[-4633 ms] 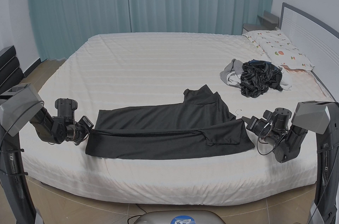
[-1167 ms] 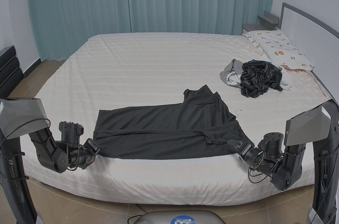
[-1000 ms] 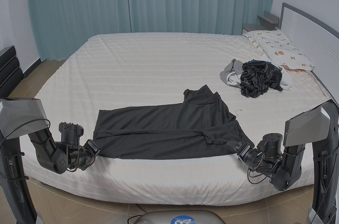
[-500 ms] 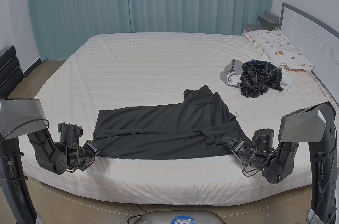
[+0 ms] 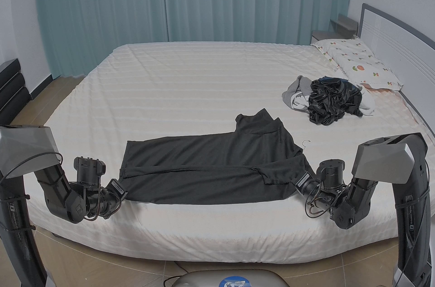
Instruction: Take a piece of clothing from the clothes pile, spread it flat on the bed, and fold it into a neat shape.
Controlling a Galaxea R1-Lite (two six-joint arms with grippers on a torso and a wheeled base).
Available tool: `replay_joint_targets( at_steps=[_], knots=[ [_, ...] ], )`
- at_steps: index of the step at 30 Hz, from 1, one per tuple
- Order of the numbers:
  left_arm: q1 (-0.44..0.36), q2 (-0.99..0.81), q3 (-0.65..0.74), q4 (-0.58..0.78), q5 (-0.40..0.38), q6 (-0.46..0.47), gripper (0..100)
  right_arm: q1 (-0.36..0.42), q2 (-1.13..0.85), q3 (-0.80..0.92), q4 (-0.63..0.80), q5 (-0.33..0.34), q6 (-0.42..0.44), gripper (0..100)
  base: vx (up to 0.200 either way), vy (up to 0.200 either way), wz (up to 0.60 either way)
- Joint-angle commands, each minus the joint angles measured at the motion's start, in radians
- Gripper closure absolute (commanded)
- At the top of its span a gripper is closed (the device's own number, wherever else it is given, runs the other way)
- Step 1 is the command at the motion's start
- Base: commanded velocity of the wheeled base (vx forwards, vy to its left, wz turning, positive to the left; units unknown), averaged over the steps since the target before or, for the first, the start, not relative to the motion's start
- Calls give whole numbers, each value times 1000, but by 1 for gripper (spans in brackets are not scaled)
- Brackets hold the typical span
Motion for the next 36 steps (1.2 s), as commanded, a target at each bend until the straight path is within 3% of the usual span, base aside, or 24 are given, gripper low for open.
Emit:
replay_joint_targets(
  at_steps=[1, 7, 13, 23, 29, 36],
  knots=[
    [1, 1, 2, 1, 3, 1, 100, 12, -19, 35, -5, -1, -5, 100, 0, 0, 0],
    [10, -17, 11, 1, 10, 12, 100, 4, -108, 127, -5, 0, -15, 100, 0, 0, 0],
    [20, -27, 33, -5, 47, 83, 100, -4, -143, 183, -5, 2, -46, 100, 0, 0, 0],
    [33, -53, 45, -2, 59, 86, 100, 8, -229, 282, -1, 16, -60, 100, 0, 0, 0],
    [31, -67, 103, -2, 61, 175, 100, 27, -229, 331, -1, 16, -106, 100, 0, 0, 0],
    [27, -50, 111, 0, 61, 179, 100, 36, -213, 354, 4, 20, -138, 100, 0, 0, 0]
  ],
)
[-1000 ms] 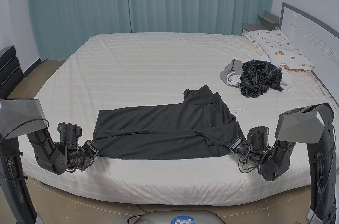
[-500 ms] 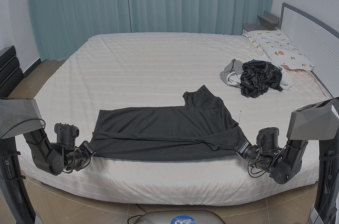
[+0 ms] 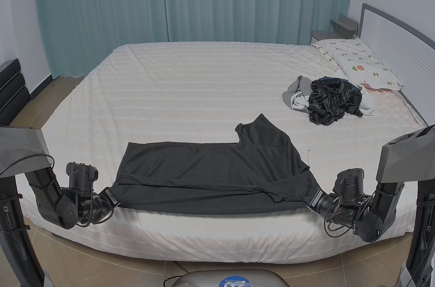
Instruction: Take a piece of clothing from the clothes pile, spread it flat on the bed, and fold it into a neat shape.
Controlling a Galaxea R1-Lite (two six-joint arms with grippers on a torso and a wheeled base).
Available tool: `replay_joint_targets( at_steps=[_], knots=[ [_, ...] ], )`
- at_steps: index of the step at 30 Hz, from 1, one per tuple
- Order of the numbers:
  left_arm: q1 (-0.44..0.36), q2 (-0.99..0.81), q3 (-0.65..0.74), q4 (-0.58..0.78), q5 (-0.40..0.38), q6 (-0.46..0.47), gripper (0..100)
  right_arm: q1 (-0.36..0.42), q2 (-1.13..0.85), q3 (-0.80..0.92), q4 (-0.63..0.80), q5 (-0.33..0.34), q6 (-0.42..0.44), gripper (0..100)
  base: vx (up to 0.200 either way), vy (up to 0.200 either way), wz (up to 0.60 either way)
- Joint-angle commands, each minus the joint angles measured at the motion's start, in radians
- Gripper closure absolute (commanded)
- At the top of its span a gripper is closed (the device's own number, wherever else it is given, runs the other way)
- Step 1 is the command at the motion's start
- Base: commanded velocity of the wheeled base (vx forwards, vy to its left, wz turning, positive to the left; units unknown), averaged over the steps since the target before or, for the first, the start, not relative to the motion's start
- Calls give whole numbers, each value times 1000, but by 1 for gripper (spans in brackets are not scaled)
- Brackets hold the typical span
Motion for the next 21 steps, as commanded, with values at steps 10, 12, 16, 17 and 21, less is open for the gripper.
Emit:
replay_joint_targets(
  at_steps=[10, 12, 16, 17, 21],
  knots=[
    [-4, 7, 32, -1, -2, 1, 0, 5, 22, 25, -2, -1, -36, 0, 0, 0, 0],
    [-6, -5, 43, 4, -2, 6, 0, -7, -2, 26, -5, -2, -38, 0, 0, 0, 0],
    [6, -48, 51, 10, -2, 26, 0, -60, -87, 28, 7, 4, -41, 0, 0, 0, 0],
    [14, -60, 51, 10, -2, 30, 0, -69, -110, 29, 10, 4, -42, 0, 0, 0, 0],
    [25, -103, 51, 22, -2, 33, 0, -112, -180, 29, 75, 16, -92, 0, 0, 0, 0]
  ],
)
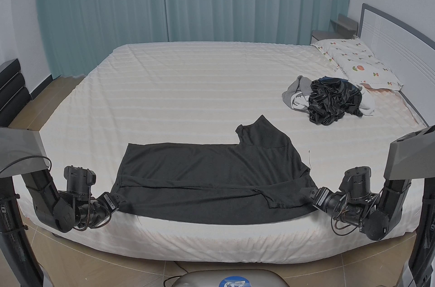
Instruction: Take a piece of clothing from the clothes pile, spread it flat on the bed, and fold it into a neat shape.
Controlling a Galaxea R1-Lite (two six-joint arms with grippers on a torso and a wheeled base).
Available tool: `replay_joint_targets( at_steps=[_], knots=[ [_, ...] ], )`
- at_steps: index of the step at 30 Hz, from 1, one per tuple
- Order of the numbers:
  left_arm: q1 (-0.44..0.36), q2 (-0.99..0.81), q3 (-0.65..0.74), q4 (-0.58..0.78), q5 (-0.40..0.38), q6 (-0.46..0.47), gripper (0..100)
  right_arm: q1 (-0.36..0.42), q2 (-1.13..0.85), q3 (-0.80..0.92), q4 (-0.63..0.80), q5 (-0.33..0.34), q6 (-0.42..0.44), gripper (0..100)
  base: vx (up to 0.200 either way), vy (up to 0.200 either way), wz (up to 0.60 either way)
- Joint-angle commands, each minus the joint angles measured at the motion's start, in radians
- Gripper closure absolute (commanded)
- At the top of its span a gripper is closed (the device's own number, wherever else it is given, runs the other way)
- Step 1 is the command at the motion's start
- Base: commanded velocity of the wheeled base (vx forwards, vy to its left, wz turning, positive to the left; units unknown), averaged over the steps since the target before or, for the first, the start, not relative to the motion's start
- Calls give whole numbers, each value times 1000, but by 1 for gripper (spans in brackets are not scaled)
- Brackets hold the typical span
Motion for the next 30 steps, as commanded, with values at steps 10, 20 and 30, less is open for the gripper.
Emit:
replay_joint_targets(
  at_steps=[10, 20, 30],
  knots=[
    [80, -141, -13, 16, -84, -7, 0, -182, -103, -38, 49, 105, -29, 0, 0, 0, 0],
    [132, -131, -42, 1, -262, -151, 0, -222, -51, -62, 44, 187, 75, 0, 0, 0, 0],
    [164, -125, -49, 2, -366, -189, 0, -204, -9, -75, 43, 179, 78, 0, 120, 0, 0]
  ],
)
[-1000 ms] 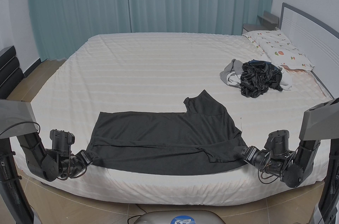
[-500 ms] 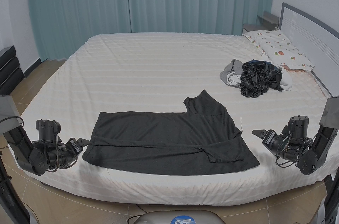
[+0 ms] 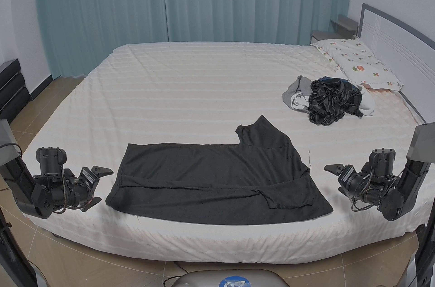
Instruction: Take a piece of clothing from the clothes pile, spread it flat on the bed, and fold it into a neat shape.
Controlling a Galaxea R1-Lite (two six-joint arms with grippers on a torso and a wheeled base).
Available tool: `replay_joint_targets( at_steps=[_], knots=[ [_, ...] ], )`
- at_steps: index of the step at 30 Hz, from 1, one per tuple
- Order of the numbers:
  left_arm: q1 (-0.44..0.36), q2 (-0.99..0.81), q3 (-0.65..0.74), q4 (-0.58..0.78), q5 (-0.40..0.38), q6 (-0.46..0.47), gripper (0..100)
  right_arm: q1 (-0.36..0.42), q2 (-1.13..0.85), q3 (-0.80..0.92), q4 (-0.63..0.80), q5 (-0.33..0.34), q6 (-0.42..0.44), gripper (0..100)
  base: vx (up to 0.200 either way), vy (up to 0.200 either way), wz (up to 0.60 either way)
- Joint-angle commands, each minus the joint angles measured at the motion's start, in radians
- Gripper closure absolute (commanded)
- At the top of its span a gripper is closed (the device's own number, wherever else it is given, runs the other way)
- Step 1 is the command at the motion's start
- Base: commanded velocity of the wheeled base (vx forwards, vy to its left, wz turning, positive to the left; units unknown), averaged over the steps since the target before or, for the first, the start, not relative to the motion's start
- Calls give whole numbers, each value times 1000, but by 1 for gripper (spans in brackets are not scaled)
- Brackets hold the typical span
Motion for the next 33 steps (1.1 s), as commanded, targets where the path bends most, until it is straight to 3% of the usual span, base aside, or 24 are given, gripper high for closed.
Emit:
replay_joint_targets(
  at_steps=[1, 15, 27, 33],
  knots=[
    [2, 23, -32, 14, 3, -26, 0, 7, 26, -1, -2, 0, -2, 0, 0, 0, 0],
    [7, 36, -57, 33, 8, -60, 0, 18, 31, 3, -4, -3, -2, 0, 0, 0, 0],
    [20, 51, -64, 25, 0, -61, 0, 21, 32, 0, -5, -3, -2, 0, 0, 200, 0],
    [5, 40, -44, 22, 8, -57, 0, 24, 32, 2, -7, -3, -2, 0, 0, 0, 0]
  ],
)
